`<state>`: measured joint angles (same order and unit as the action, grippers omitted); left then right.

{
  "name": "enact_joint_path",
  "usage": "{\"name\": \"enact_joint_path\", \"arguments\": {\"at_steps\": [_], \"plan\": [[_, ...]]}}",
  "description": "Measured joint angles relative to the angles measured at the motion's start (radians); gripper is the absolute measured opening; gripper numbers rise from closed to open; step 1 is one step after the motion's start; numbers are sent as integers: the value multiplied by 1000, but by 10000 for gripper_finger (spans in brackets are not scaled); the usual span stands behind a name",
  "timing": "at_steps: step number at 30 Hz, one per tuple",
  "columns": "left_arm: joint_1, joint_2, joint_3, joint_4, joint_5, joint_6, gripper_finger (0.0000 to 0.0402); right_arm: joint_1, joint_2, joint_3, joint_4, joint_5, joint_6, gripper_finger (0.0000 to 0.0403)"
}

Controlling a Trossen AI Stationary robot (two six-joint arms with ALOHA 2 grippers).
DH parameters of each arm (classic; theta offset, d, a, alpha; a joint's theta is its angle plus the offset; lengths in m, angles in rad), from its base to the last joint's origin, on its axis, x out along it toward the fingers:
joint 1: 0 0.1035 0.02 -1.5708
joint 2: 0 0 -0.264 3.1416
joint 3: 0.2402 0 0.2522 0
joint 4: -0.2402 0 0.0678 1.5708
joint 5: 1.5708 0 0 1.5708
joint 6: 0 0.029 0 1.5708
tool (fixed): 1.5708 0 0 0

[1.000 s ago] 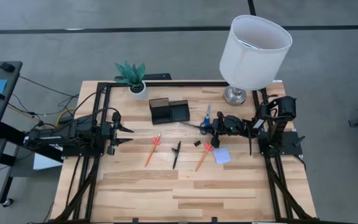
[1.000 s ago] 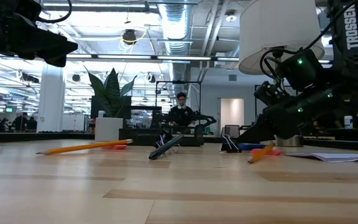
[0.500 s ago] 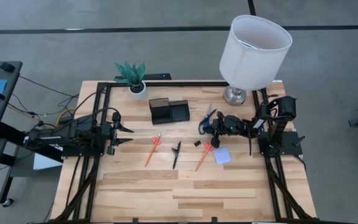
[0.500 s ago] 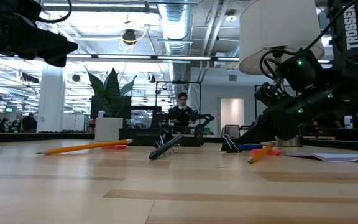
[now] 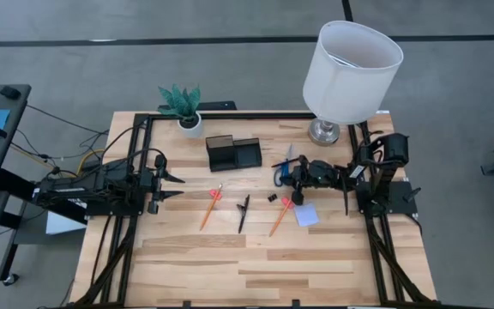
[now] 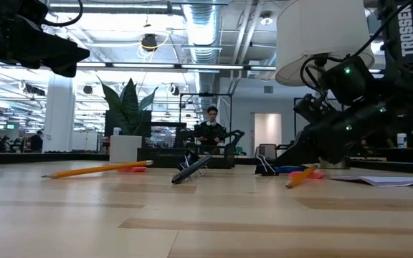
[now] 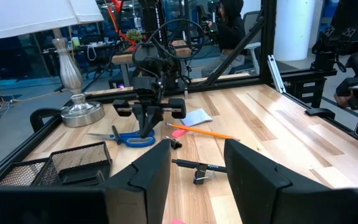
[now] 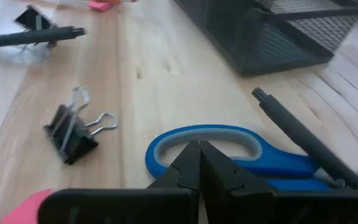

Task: Pick and place office supplies into organizer
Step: Put the top black pen into the black desk organizer

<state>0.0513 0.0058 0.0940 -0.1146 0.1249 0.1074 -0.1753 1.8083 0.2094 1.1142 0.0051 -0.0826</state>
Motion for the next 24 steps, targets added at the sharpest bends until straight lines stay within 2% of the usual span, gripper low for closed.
{"name": "enact_joint_path", "arguments": {"at_steps": [10, 14, 19, 24], "plan": [[0, 0, 0, 0, 1, 0, 144, 28, -135, 4, -33, 110, -179, 0], [0, 0, 0, 0, 2, 0, 144, 11, -194, 69, -244, 126, -208, 13], [0, 0, 0, -1, 2, 0, 144, -10, -222, 213, -589, 128, -253, 69], [0, 0, 0, -1, 3, -6, 144, -10, -226, 308, -744, 128, -314, 123]]}}
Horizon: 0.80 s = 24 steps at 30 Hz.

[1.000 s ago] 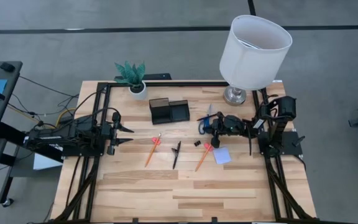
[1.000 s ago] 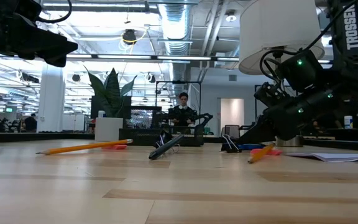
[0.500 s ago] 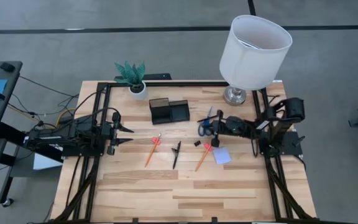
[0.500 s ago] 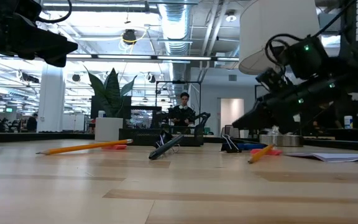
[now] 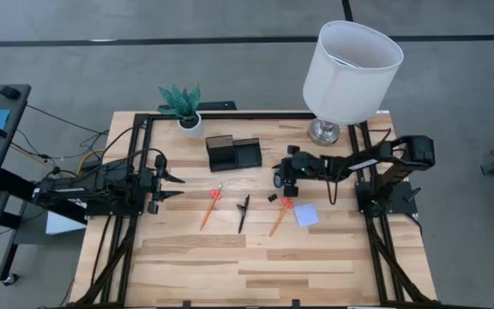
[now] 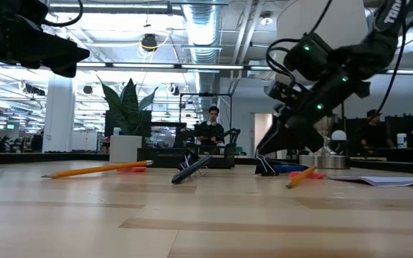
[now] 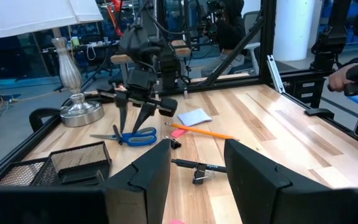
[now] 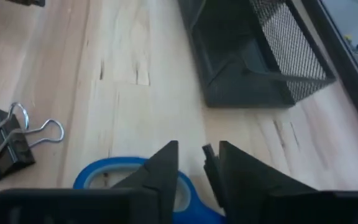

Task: Pick and place office supplies into organizer
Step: Put the top black pen into the black desk organizer

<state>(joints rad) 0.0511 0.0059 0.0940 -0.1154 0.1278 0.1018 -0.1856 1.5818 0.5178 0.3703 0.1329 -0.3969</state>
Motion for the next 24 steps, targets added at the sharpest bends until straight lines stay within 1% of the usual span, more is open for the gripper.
{"name": "enact_joint_path", "arguments": {"at_steps": [5, 7, 10, 12, 14, 16, 20, 24], "plan": [[0, 0, 0, 0, 2, -7, 144, -14, 0, 41, -110, 31, -47, 168], [0, 0, 0, 0, 2, -7, 144, -33, 0, 44, -139, 35, -55, 181], [0, 0, 0, 0, 2, -7, 144, -66, 0, 45, -133, 25, -57, 191], [0, 0, 0, 0, 2, -7, 144, -85, 0, 45, -133, 13, -63, 193], [0, 0, 0, 0, 2, -7, 144, -102, 0, 45, -131, -27, -70, 190], [0, 0, 0, 0, 2, -7, 144, -117, 1, 45, -131, -74, -74, 184], [0, 0, 0, 0, 2, -7, 144, -129, 10, 45, -133, -127, -80, 169], [0, 0, 0, 0, 2, -7, 144, -131, 10, 46, -131, -153, -93, 159]]}}
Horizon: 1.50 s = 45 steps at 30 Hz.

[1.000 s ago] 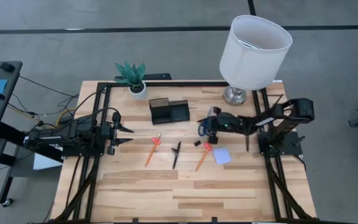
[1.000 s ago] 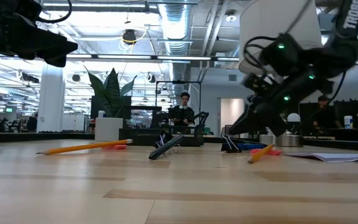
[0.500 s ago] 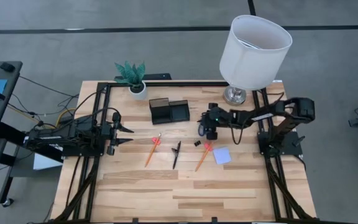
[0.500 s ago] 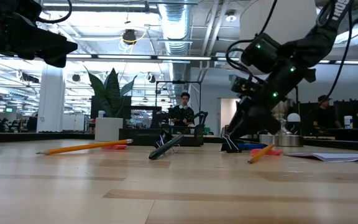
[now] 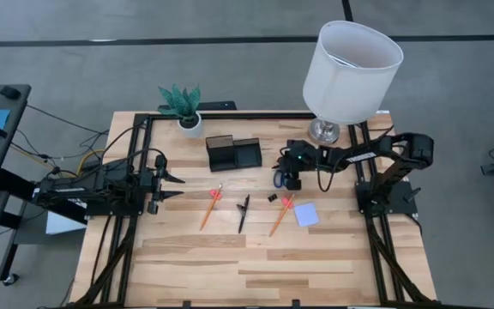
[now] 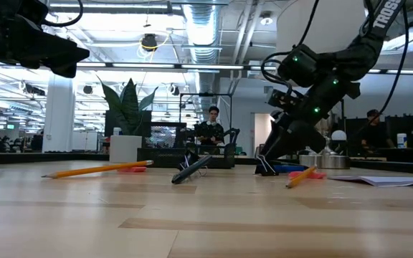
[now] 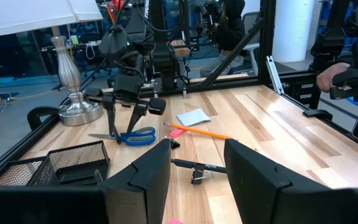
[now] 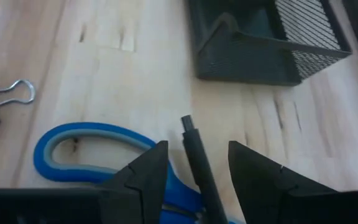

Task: Pick and place office supplies into organizer
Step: Put the top black pen into the black desk organizer

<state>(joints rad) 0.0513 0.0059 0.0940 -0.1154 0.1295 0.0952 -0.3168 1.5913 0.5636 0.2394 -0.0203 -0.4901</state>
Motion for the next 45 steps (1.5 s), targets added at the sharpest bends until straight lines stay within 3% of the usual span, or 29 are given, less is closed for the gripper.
{"name": "enact_joint_path", "arguments": {"at_steps": [7, 21, 45], "plan": [[0, 0, 0, 0, 0, 0, 144, -23, 0, 0, 1, -11, -16, 148], [0, 0, 0, 0, -1, 0, 144, -53, 0, 0, 9, -145, -17, 143], [0, 0, 0, 0, -2, -1, 144, -74, 0, 0, 62, -212, -7, 135]]}}
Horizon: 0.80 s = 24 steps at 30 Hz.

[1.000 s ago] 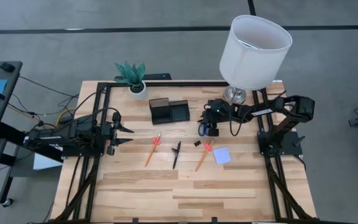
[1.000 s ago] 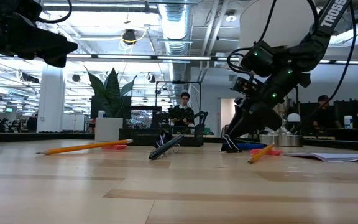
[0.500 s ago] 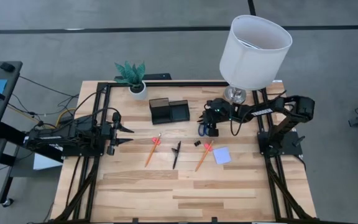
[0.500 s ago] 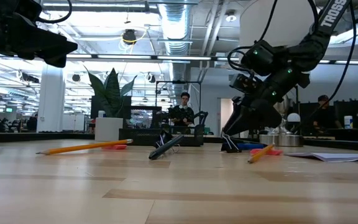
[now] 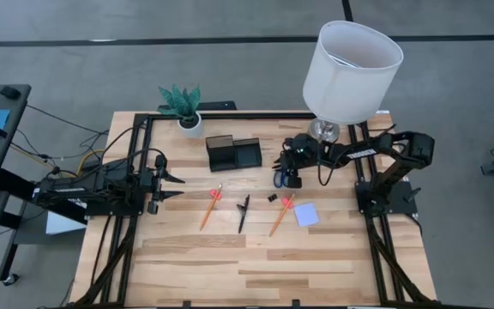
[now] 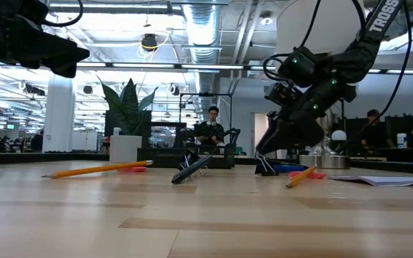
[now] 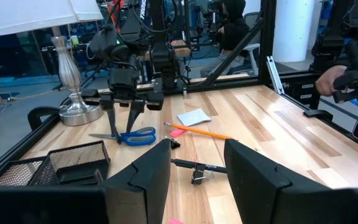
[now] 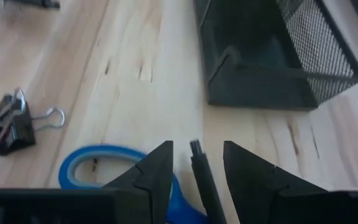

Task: Pick and place office supplies into organizer
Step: Put the top black pen into the black desk organizer

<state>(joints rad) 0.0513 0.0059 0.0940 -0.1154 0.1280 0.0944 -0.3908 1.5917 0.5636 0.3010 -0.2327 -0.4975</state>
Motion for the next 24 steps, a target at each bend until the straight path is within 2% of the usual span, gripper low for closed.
{"name": "enact_joint_path", "arguments": {"at_steps": [7, 17, 24], "plan": [[0, 0, 0, 0, 0, -3, 144, -9, 5, 0, 45, -3, 16, 136], [0, 0, 0, 0, 6, -5, 144, -11, 179, 3, 190, 20, 29, 153], [0, 0, 0, 0, 5, -4, 144, -41, 183, 4, 183, 20, 32, 161]]}}
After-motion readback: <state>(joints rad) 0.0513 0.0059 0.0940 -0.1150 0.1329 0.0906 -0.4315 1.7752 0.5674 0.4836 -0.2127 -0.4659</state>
